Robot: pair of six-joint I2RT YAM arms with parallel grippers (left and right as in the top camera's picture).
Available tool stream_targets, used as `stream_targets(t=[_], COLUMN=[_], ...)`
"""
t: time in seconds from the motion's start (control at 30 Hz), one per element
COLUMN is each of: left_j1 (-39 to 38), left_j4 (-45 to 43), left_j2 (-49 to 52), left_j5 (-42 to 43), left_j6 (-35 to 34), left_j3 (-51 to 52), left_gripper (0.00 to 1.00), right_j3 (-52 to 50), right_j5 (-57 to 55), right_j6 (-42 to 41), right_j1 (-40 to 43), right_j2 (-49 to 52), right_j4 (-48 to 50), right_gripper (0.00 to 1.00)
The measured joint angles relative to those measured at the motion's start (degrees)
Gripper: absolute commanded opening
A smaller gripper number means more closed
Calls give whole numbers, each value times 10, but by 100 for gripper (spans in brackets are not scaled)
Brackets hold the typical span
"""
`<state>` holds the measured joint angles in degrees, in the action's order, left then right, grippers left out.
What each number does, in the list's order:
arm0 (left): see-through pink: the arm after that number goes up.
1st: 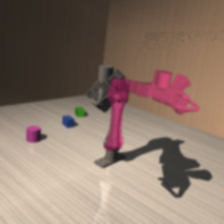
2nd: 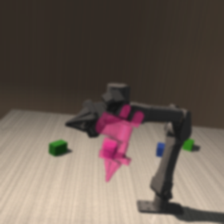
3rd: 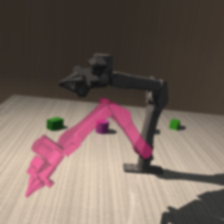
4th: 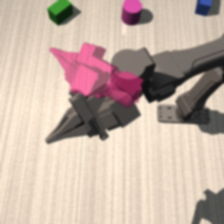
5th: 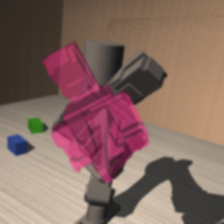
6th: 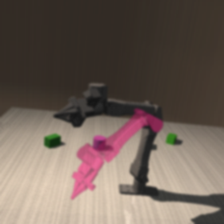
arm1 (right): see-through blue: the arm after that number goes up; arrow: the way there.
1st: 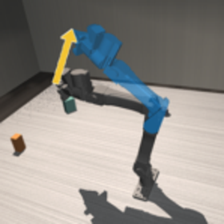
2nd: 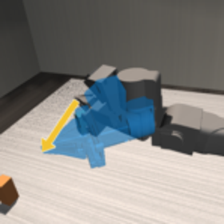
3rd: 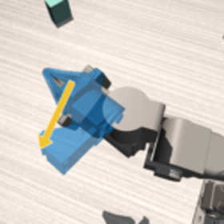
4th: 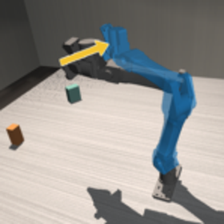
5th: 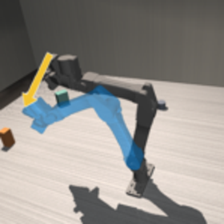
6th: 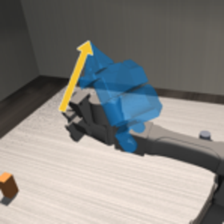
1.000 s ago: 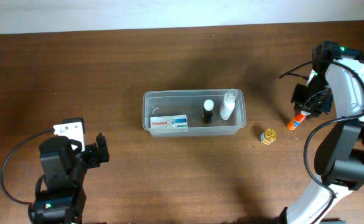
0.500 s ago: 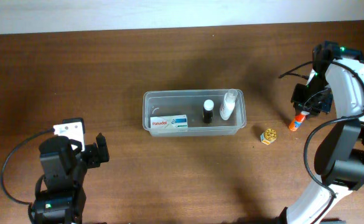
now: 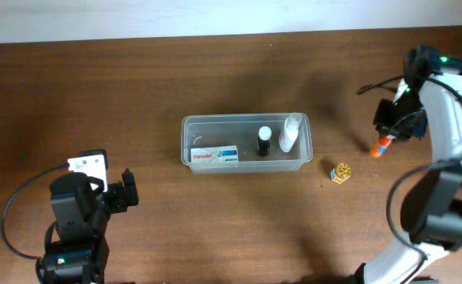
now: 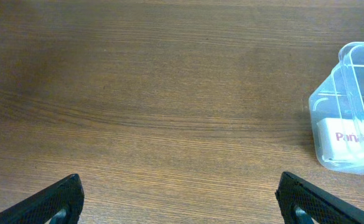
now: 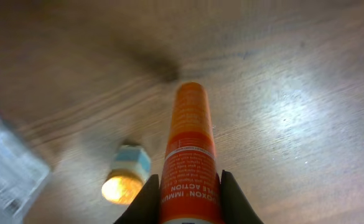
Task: Pack container
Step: 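Carry the orange tube over the container beside the spray bottle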
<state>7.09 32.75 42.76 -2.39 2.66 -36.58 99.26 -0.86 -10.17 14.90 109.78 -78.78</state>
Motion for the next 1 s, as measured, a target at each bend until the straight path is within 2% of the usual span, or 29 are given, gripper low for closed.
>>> stream_targets(t=[0.3, 0.47, 0.77, 1.0], left_j1=[0, 0, 0, 0], left_j4=[0, 0, 0, 0], left_j2=[0, 0, 0, 0], left_j5=[0, 0, 0, 0], left_j6=[0, 0, 0, 0], left_j3=[0, 0, 0, 0], left_gripper=[99, 99, 99, 99], right_j3=[16, 17, 17, 17], right_j5=[73, 91, 87, 35], right_j6=[37, 47, 27, -15], right_j1=[-7, -64, -236, -322], right_j2=[-174, -236, -251, -245], right_j4=[-7, -15, -21, -29], right_gripper=[17, 17, 17, 17])
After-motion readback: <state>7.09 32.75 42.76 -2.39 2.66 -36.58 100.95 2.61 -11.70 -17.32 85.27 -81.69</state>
